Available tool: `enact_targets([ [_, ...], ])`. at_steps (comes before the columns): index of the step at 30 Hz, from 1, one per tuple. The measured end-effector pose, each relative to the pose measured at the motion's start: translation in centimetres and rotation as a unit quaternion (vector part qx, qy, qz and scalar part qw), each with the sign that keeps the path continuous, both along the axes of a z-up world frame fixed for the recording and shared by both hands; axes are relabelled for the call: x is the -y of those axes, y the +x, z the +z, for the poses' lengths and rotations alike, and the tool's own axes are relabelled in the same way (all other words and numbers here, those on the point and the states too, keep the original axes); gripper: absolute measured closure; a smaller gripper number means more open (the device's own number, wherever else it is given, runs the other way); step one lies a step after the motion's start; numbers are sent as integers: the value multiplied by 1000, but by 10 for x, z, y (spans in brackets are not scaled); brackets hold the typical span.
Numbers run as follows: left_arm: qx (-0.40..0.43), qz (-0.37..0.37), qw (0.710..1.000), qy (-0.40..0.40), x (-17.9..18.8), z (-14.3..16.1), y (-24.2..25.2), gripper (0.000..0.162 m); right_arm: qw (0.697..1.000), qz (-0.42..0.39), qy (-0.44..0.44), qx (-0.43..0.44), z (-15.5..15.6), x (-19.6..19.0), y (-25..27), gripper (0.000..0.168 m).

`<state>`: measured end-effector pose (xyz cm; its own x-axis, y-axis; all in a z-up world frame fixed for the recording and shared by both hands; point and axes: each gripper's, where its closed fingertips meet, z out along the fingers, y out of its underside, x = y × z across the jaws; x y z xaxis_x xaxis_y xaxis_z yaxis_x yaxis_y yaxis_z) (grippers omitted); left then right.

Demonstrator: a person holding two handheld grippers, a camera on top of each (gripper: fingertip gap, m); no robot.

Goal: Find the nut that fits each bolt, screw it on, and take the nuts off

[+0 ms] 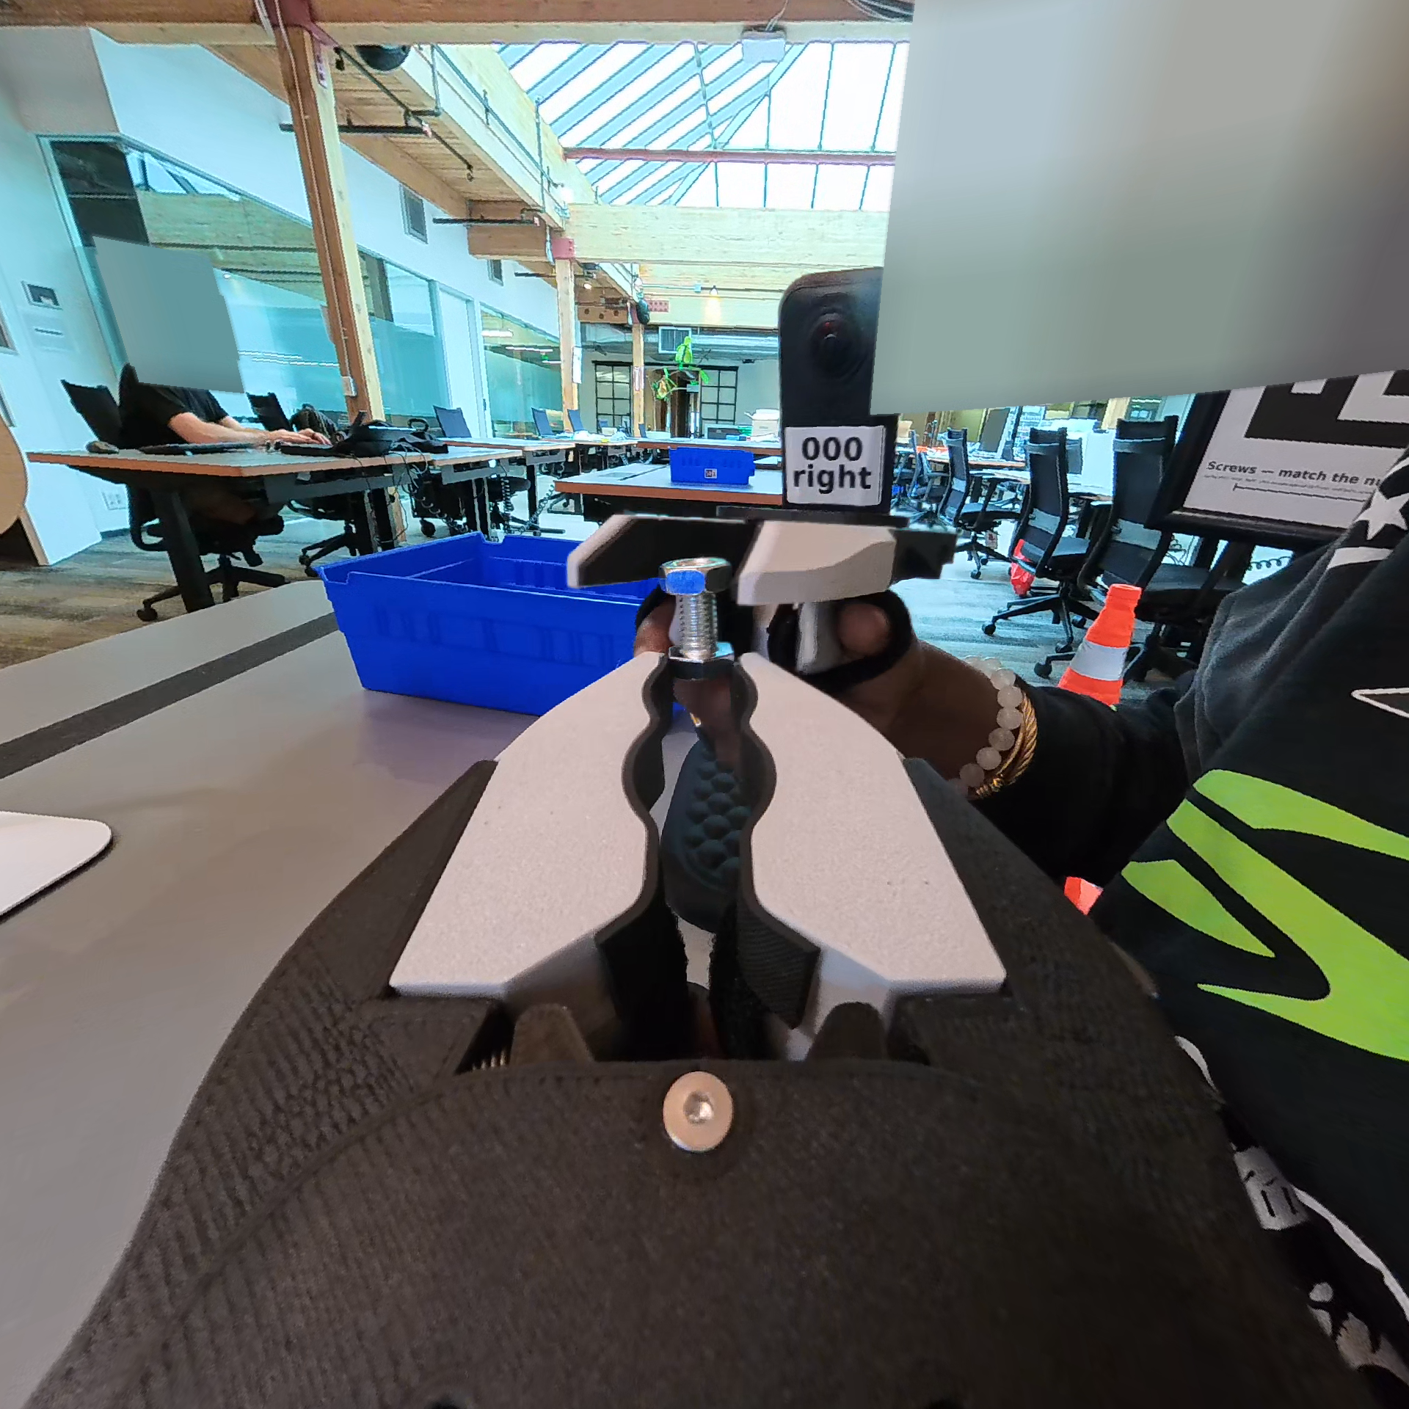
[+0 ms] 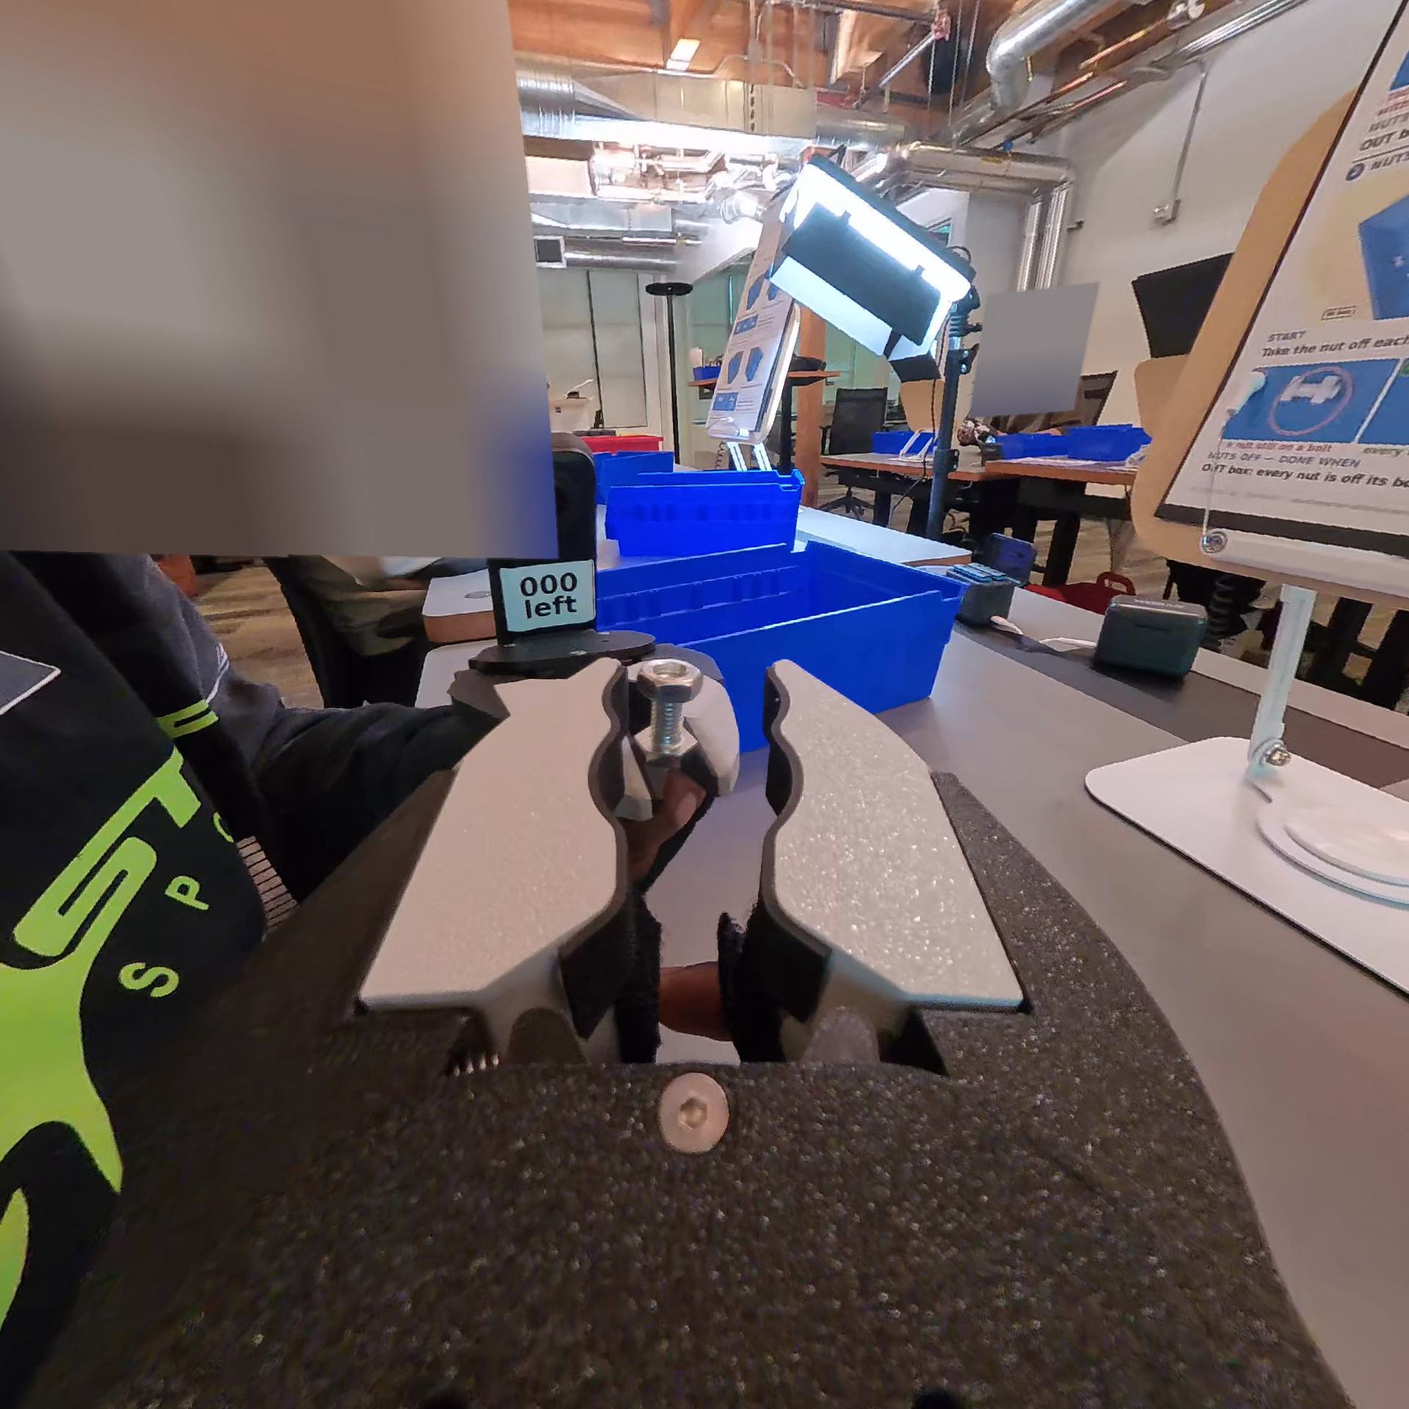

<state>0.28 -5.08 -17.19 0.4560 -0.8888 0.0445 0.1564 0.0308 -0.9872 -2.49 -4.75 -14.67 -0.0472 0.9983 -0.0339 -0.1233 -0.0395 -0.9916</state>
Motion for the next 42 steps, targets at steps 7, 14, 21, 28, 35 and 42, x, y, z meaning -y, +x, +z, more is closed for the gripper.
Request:
enact_targets([
  [7,4,1,1000,1,0,2,-1,148,1000,-26,-11,-5,-2,-16,17,137],
  [14,0,2,1000,1,0,1,-1,148,1000,-6,-5,-17,4,-6,13,134],
  [21,0,2,1000,2,0,1,-1,148,1000,0,2,-8,2,-3,5,133],
  [28,-1,1,1000,2,0,0,0,148,1000,-22,-9,-18,3,-15,20,135],
  [35,-3,2,1000,1,-1,-1,0,148,1000,5,5,-13,5,1,6,133],
  [42,0,1,1000,2,0,1,-1,148,1000,-21,-1,-6,1,-14,16,135],
])
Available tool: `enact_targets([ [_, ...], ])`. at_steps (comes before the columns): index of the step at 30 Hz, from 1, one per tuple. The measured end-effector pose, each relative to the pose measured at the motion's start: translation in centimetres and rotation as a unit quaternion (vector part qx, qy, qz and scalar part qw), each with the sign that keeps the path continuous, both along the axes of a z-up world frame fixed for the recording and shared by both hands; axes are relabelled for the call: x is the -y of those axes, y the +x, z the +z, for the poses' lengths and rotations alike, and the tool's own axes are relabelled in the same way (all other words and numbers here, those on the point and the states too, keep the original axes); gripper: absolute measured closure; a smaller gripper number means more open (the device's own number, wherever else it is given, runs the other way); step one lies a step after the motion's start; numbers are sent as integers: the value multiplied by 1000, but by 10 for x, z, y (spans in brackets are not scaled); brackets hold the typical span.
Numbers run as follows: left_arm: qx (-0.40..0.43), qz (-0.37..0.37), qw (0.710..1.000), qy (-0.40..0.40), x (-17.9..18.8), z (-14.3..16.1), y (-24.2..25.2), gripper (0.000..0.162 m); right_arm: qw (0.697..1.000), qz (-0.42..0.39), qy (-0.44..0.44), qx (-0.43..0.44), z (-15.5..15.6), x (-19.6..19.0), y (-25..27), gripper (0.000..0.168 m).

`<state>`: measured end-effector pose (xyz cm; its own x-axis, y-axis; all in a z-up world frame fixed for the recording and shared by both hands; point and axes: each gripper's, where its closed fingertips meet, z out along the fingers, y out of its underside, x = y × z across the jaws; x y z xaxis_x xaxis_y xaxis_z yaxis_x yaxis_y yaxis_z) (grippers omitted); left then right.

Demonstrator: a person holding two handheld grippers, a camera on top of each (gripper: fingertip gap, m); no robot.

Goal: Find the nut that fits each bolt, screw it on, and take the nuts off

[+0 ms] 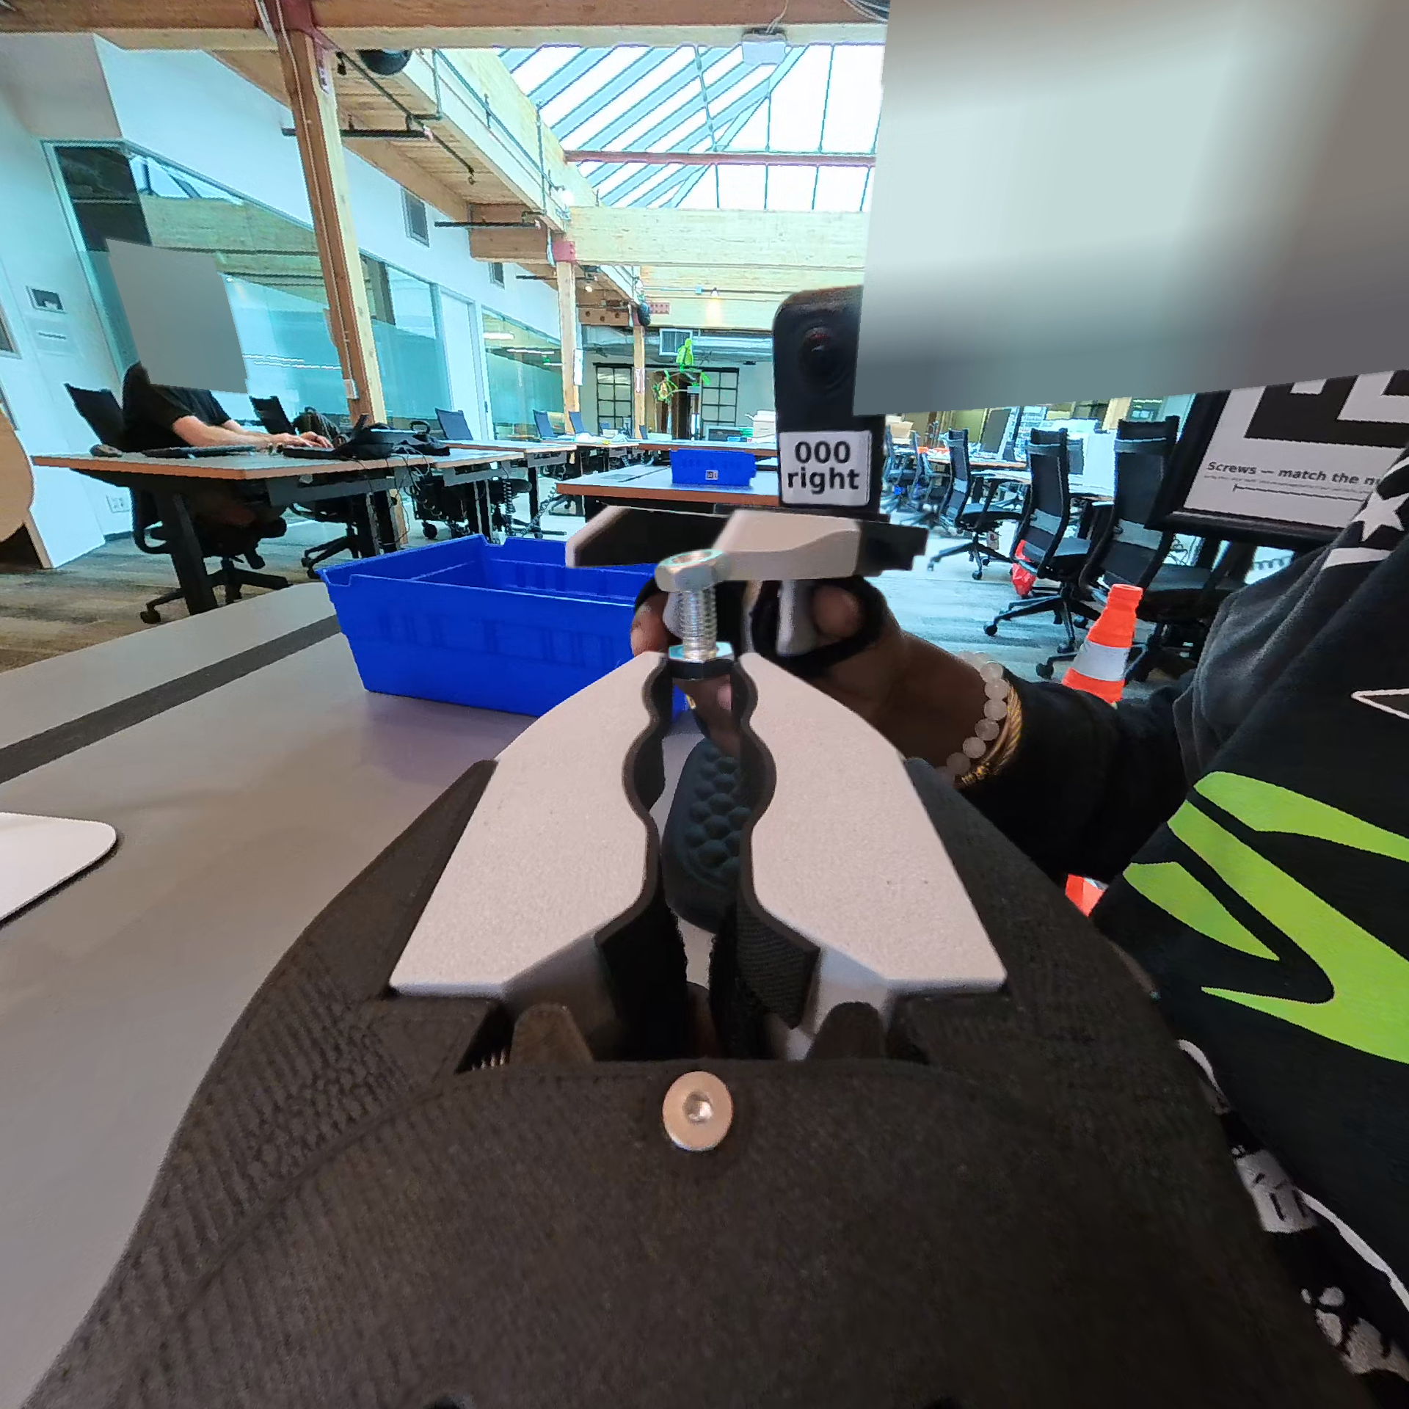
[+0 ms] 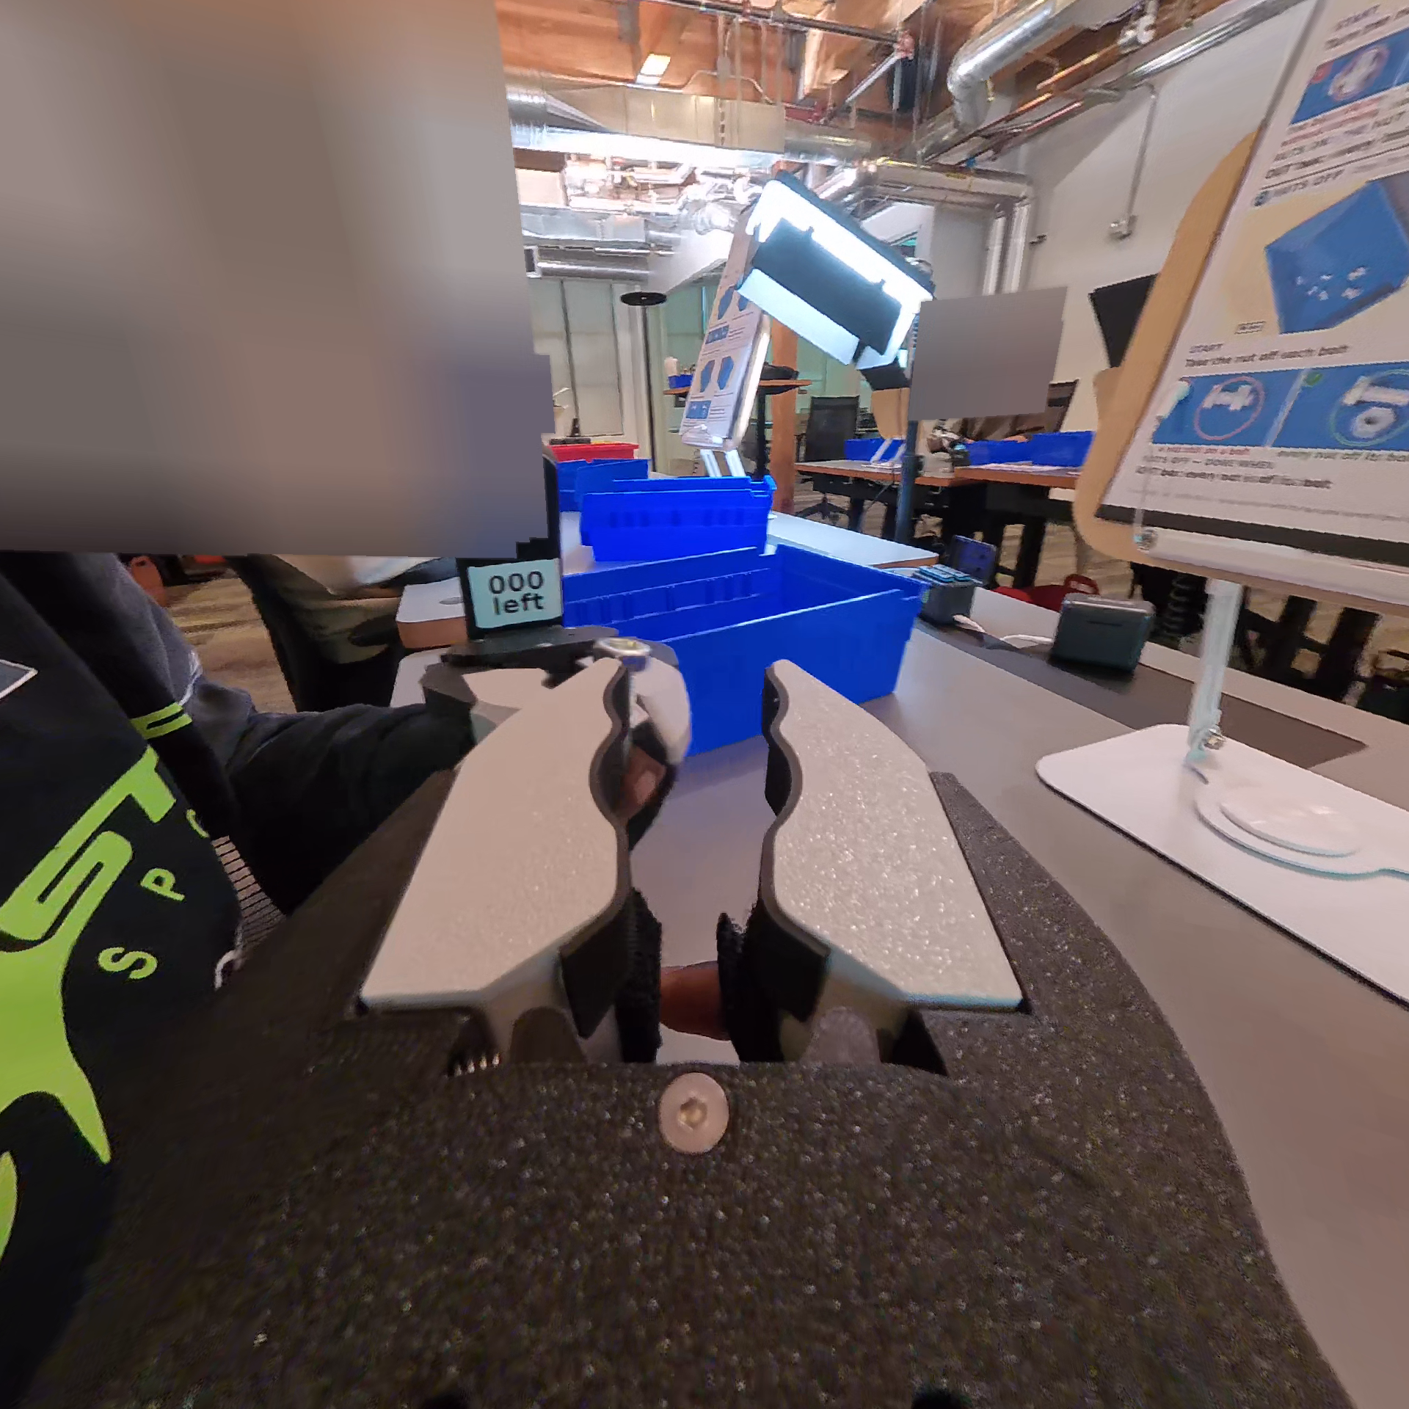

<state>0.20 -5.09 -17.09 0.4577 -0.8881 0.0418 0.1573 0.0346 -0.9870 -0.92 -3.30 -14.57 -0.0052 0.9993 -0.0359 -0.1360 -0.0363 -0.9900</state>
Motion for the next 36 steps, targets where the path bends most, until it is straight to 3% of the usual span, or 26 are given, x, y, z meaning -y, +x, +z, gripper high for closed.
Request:
enact_targets([
  [4,-3,-1,1000,0,0,-1,1,148,1000,-1,-9,-9,6,-3,8,136],
  [15,-25,3,1000,7,0,-6,3,148,987,125,-79,69,-4,26,-12,139],
  [19,-25,1,1000,7,1,-6,4,148,987,128,-74,59,-2,26,-11,153],
  [23,-23,-3,1000,0,1,-7,4,148,992,109,-65,25,10,19,-2,153],
  [25,-21,1,1000,-1,-1,-7,3,148,996,66,-42,34,15,4,12,153],
  [28,-16,4,1000,-2,-2,-6,1,148,988,-105,23,114,11,-56,56,153],
  [30,-14,5,1000,-2,-2,-5,1,148,951,-235,50,196,1,-106,105,153],
  [32,-11,4,1000,-3,-2,-4,1,148,900,-337,25,275,-18,-153,161,153],
  [36,-13,7,1000,-1,-2,-5,1,148,807,-415,-93,410,-82,-206,246,153],
])
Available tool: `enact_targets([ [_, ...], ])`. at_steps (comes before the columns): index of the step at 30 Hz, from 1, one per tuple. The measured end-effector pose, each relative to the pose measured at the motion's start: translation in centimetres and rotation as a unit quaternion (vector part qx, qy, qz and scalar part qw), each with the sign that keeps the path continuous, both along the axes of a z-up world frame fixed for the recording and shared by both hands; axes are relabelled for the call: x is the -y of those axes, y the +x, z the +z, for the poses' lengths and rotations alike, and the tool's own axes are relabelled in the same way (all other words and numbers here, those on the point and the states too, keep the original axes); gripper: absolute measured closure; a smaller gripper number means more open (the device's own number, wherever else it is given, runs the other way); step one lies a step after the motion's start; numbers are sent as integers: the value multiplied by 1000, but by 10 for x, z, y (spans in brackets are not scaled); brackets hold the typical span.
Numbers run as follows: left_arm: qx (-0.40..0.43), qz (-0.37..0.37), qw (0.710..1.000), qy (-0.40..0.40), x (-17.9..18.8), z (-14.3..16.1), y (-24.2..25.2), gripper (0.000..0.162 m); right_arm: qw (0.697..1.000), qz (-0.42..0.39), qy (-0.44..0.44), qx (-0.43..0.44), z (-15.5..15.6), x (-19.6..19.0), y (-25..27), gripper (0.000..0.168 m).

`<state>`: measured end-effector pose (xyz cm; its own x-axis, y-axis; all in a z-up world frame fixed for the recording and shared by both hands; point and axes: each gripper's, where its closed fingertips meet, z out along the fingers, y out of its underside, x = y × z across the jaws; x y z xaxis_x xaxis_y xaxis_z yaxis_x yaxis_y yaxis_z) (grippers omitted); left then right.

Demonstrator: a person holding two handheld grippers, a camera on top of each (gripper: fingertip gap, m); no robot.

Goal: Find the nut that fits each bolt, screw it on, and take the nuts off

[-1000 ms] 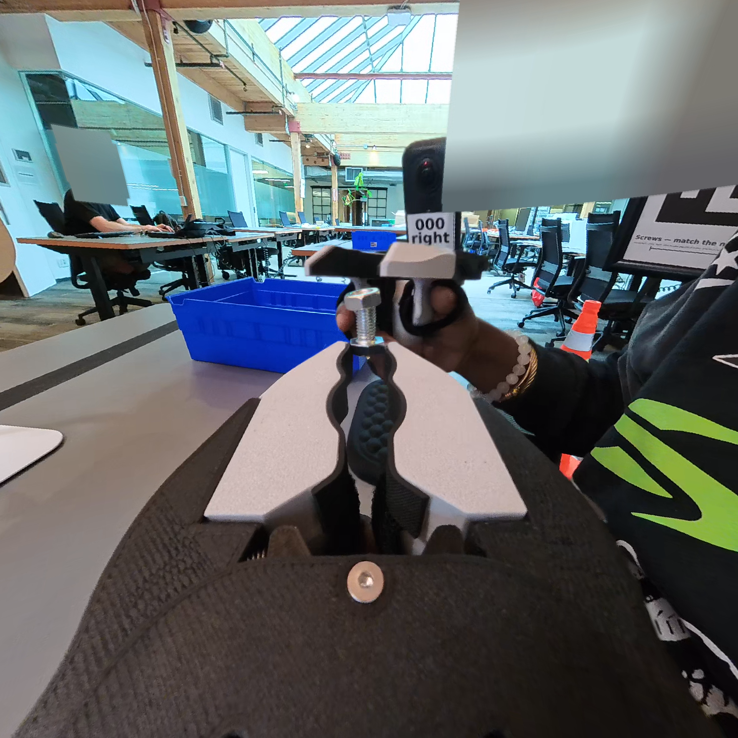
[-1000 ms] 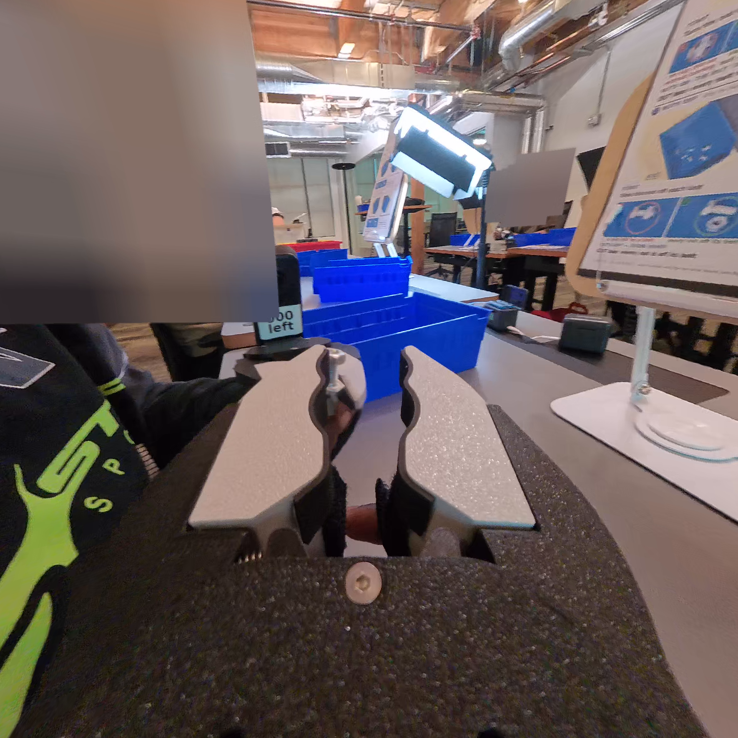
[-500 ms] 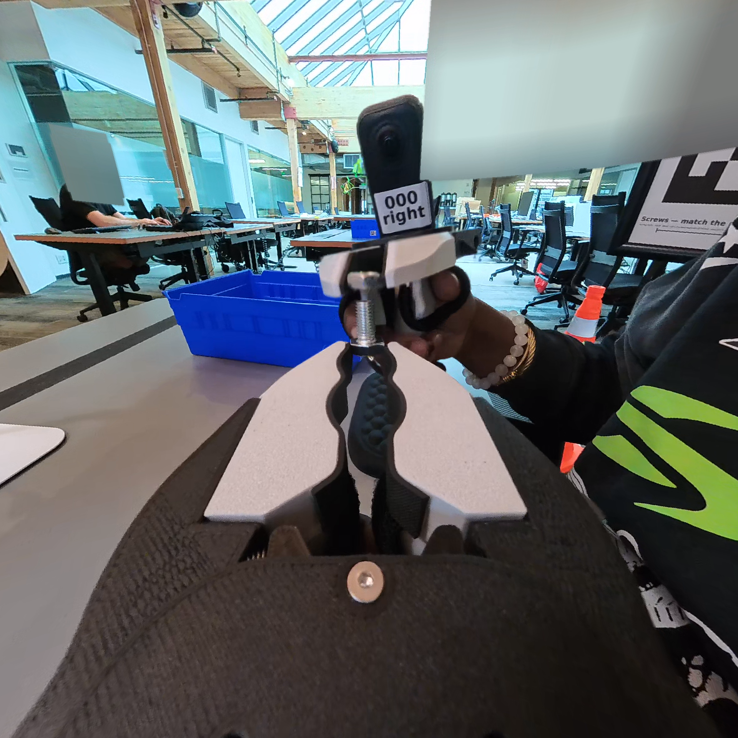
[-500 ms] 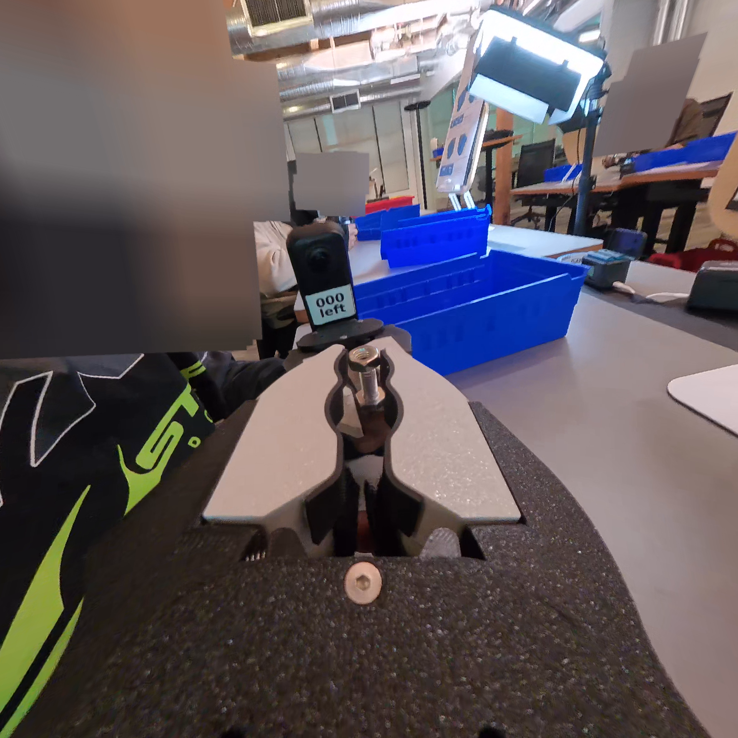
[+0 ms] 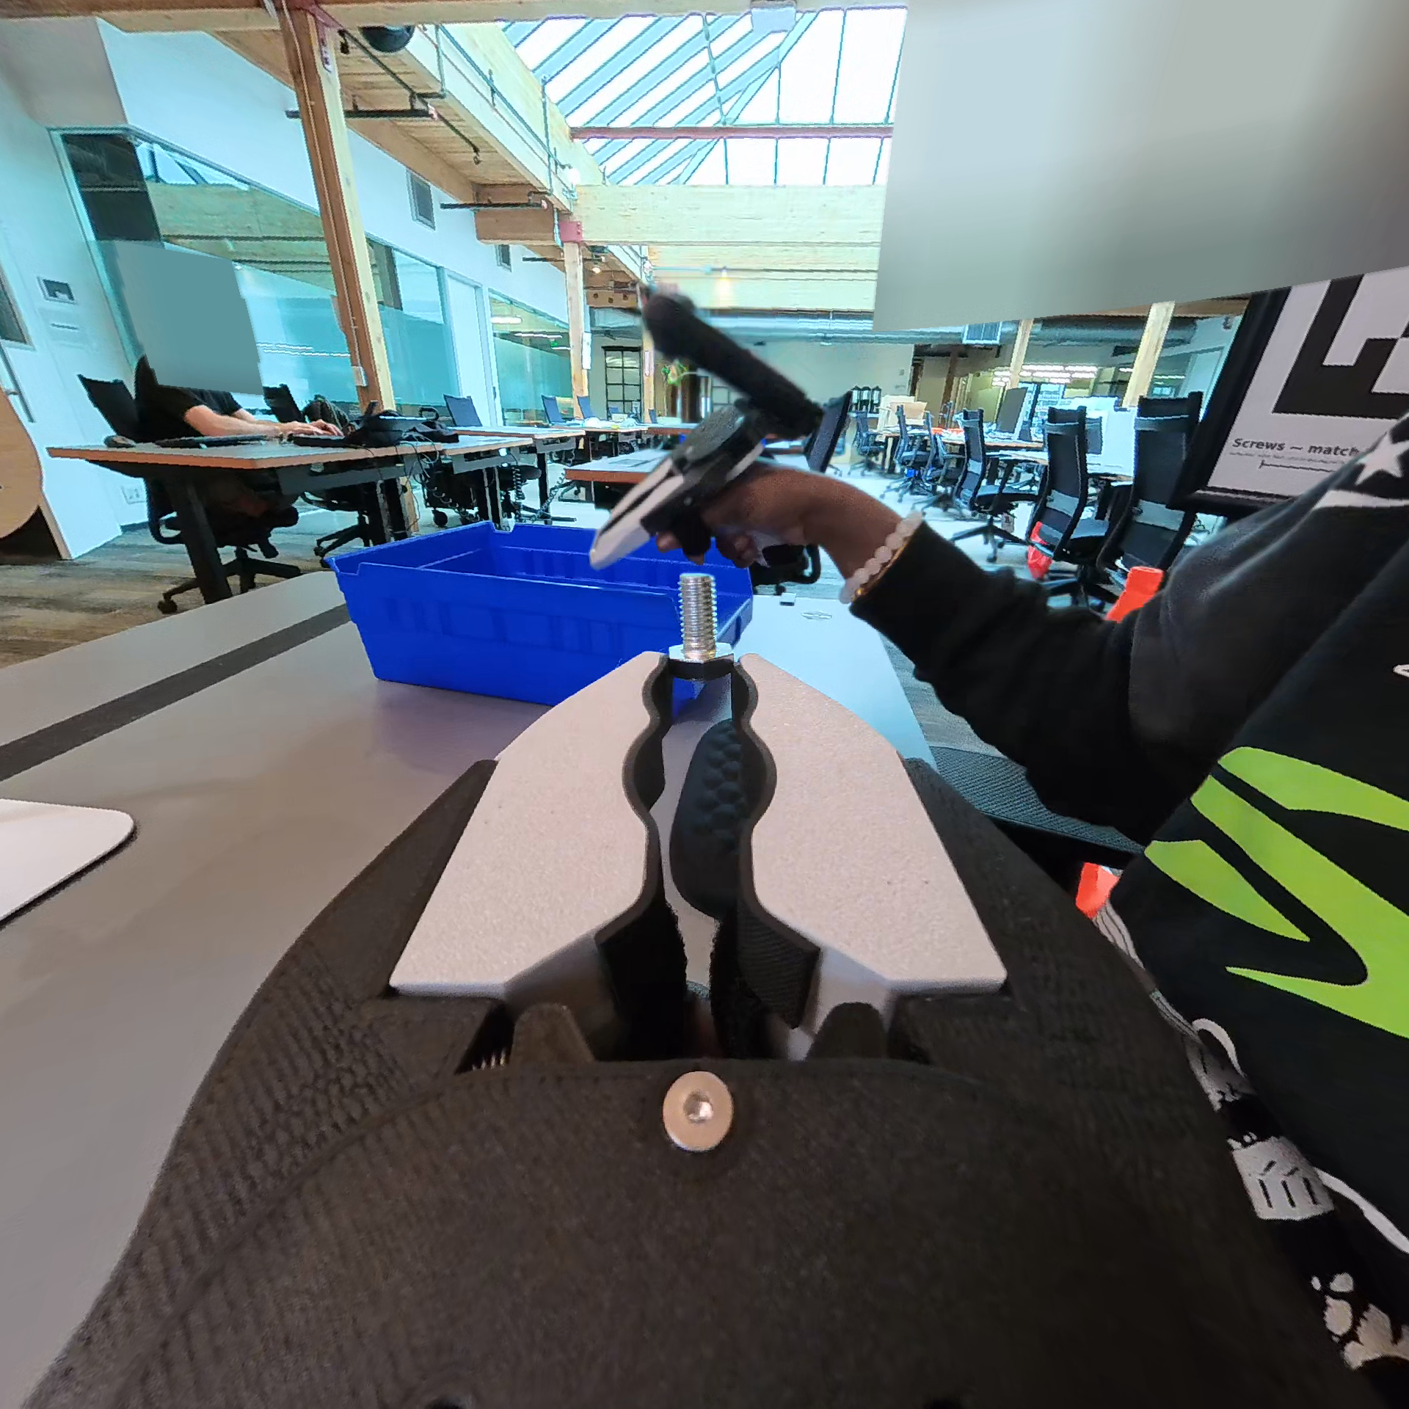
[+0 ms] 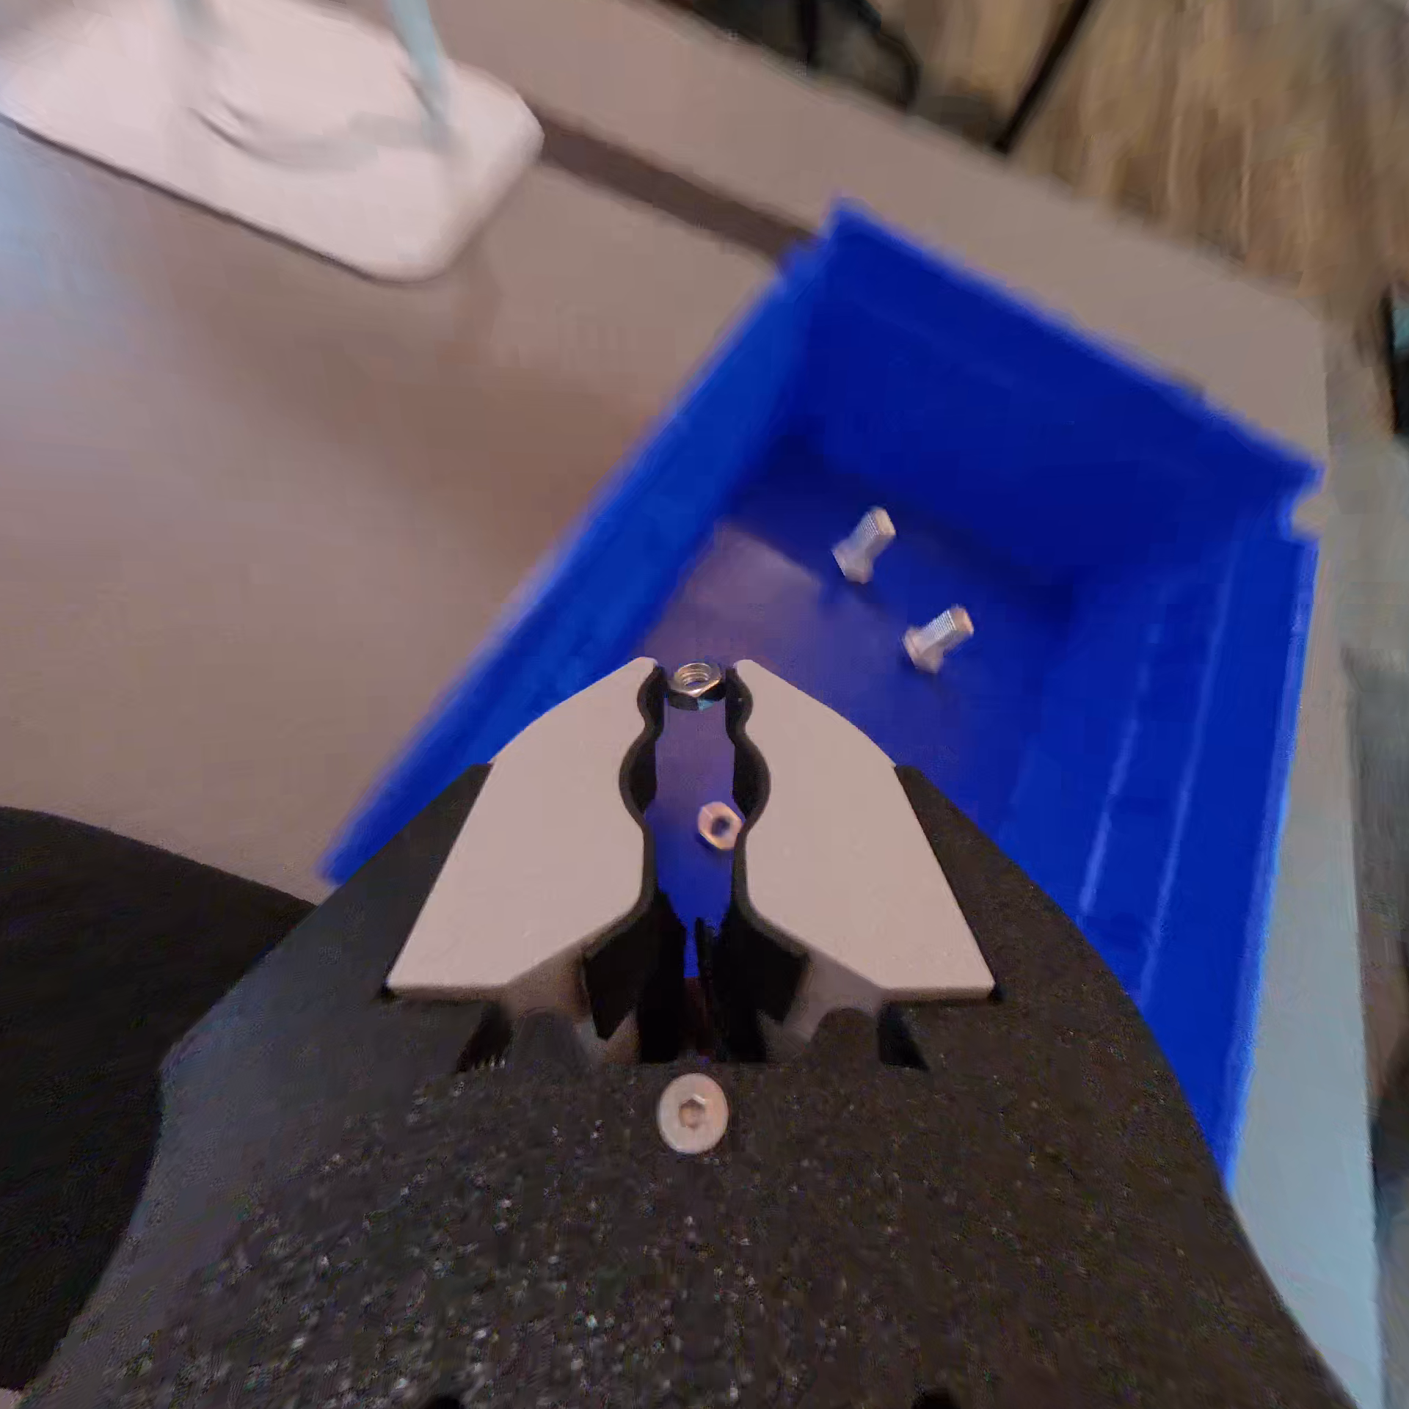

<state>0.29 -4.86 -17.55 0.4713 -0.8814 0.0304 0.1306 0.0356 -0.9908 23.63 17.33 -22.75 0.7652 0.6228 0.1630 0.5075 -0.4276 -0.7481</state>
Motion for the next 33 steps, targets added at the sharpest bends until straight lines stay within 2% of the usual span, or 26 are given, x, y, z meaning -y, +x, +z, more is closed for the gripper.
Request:
enact_targets([
  [4,3,1,1000,-3,-2,-1,-1,148,993,-67,-94,29,-47,-21,36,153],
  [8,-1,0,1000,-6,-2,-3,0,148,982,-81,-158,63,-83,-28,42,153],
  [14,0,2,1000,-10,-4,-4,-1,148,972,-93,-208,63,-97,-27,44,152],
  [17,-1,1,1000,-10,-4,-5,-1,148,971,-94,-210,68,-97,-25,47,143],
  [22,-1,2,1000,-13,-5,-5,-1,147,988,-94,-119,26,-59,-28,37,143],
  [26,-5,2,1000,-13,-5,-7,0,147,999,-27,-34,-31,-9,-9,-7,144],
  [29,-7,5,1000,-14,-5,-7,0,147,988,98,10,-116,36,31,-70,143],
  [31,-9,7,1000,-15,-6,-8,0,147,960,216,28,-178,65,75,-118,143],
  [33,-11,7,1000,-16,-6,-9,1,147,917,326,38,-225,86,124,-160,145],
])
